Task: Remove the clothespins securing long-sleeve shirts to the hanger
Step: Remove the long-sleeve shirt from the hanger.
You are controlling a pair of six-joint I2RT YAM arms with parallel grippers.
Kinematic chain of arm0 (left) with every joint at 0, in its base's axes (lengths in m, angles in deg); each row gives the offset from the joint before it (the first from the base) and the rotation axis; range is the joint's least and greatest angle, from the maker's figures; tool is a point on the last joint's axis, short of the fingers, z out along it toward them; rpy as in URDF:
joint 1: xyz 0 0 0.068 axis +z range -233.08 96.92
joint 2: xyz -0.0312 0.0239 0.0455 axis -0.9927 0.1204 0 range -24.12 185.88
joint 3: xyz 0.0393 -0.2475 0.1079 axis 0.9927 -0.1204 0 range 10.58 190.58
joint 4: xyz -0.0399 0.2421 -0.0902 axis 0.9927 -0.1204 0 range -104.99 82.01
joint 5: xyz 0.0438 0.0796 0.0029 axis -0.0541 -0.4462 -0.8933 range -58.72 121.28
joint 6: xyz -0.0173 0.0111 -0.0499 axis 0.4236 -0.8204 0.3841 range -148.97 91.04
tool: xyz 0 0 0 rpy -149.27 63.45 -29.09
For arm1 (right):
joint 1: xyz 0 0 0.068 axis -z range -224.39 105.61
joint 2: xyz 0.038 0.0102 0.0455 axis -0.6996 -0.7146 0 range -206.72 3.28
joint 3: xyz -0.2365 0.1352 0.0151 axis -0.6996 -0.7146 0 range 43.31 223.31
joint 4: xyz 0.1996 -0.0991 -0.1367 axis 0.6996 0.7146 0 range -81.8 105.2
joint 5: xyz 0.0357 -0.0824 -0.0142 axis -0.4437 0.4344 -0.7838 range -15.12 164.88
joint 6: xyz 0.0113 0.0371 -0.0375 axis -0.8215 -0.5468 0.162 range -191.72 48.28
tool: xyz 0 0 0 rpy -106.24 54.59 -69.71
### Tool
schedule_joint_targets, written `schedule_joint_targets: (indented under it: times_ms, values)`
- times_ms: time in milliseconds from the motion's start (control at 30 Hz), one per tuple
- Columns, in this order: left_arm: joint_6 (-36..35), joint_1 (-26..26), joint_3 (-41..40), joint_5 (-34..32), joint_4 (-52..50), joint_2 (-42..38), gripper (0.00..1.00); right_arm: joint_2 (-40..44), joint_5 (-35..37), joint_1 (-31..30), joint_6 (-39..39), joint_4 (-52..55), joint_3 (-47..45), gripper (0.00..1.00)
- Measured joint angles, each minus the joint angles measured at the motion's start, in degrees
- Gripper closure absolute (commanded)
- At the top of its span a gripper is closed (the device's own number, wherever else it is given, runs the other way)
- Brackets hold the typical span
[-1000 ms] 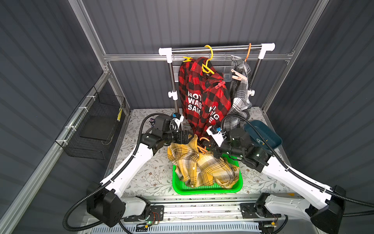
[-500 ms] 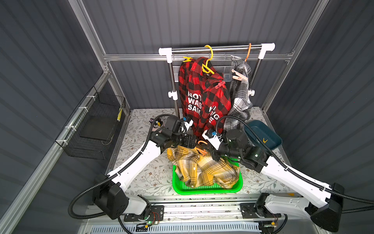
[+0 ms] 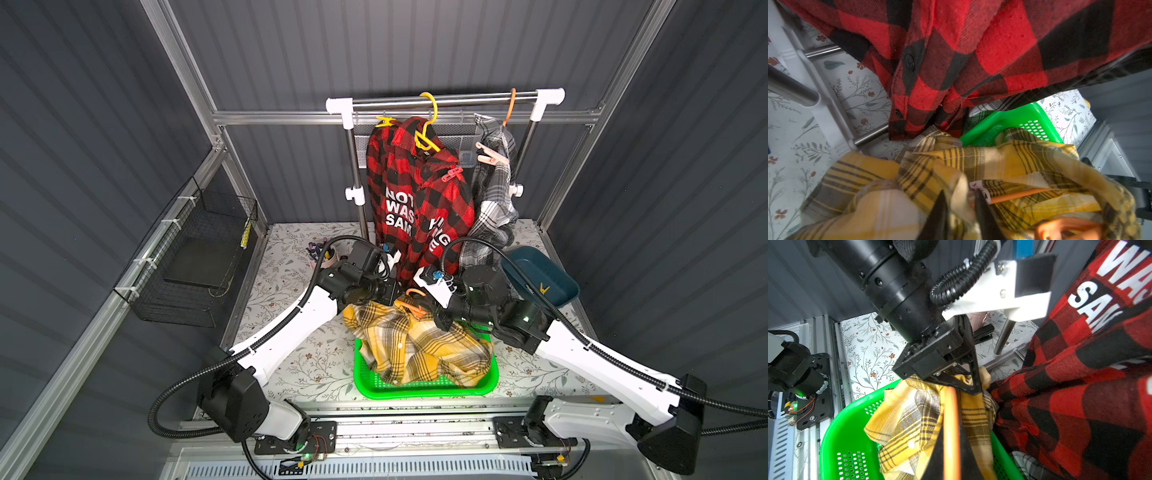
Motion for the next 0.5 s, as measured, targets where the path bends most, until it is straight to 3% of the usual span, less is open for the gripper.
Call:
schedule_joint_targets:
  times_ms: [200,500]
  values:
    - [0.2,0.0,0.1,-4.5,-0.2,-0.8,1.00,0.2,0.3,0.0,0.0,-0.1,-0.2,1.00]
    - [1.3,0.4,0.3,-13.8,-0.6,-3.7,1.00,6.3,-2.5,3.2,-1.9,-1.9,-3.0,1.00]
